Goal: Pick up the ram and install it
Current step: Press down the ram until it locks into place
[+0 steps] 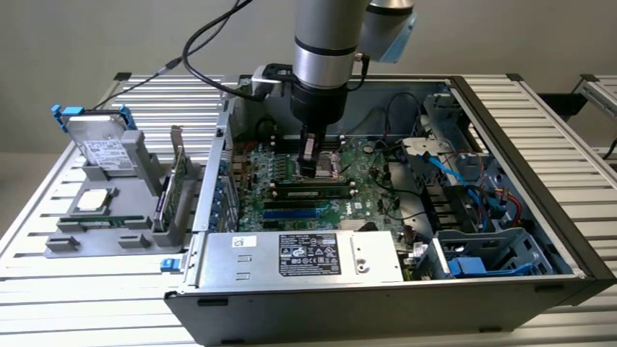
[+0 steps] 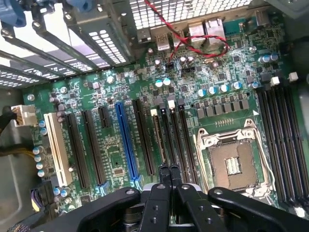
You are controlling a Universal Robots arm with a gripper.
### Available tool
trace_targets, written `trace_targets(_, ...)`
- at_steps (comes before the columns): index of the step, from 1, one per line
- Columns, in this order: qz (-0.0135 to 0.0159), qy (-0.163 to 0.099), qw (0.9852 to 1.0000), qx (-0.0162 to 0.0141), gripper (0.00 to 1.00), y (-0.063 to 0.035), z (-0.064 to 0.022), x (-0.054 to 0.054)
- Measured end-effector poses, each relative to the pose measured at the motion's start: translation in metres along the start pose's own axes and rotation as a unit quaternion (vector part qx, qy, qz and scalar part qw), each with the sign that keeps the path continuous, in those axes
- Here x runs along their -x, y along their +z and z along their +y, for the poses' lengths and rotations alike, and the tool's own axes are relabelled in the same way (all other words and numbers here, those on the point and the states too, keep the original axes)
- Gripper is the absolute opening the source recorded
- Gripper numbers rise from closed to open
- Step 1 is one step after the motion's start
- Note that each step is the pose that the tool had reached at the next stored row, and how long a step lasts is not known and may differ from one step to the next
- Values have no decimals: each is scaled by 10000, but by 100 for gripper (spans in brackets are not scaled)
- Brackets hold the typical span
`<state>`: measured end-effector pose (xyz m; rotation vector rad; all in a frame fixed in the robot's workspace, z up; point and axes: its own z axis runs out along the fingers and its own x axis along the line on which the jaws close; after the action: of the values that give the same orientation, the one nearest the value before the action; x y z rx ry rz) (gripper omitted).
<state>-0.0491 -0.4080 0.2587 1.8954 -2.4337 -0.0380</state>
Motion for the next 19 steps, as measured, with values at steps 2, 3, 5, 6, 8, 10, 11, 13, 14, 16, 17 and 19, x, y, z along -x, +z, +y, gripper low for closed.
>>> trace_targets(2, -11, 149, 9999, -5, 10, 0, 0, 0)
trace_targets(3, -15, 219, 9998, -8, 10, 0, 0, 0)
trace_targets(5, -26, 366, 9993, -15, 10, 0, 0, 0)
trace_targets(6, -31, 432, 9991, -18, 10, 1, 0, 0)
trace_targets(8, -42, 571, 9984, -25, 10, 1, 0, 0)
trace_targets(10, -54, 704, 9975, -32, 10, 1, 0, 0)
trace_targets(11, -60, 772, 9970, -36, 10, 2, 0, 0)
trace_targets(13, -103, 1198, 9927, -58, 10, 3, 0, 0)
trace_targets(14, -116, 1300, 9914, -63, 10, 4, 0, 0)
trace_targets(16, -150, 1529, 9881, -72, 10, 6, 0, 0)
trace_targets(17, -158, 1585, 9872, -75, 10, 7, 0, 0)
trace_targets(19, -179, 1719, 9849, -79, 10, 8, -1, 0)
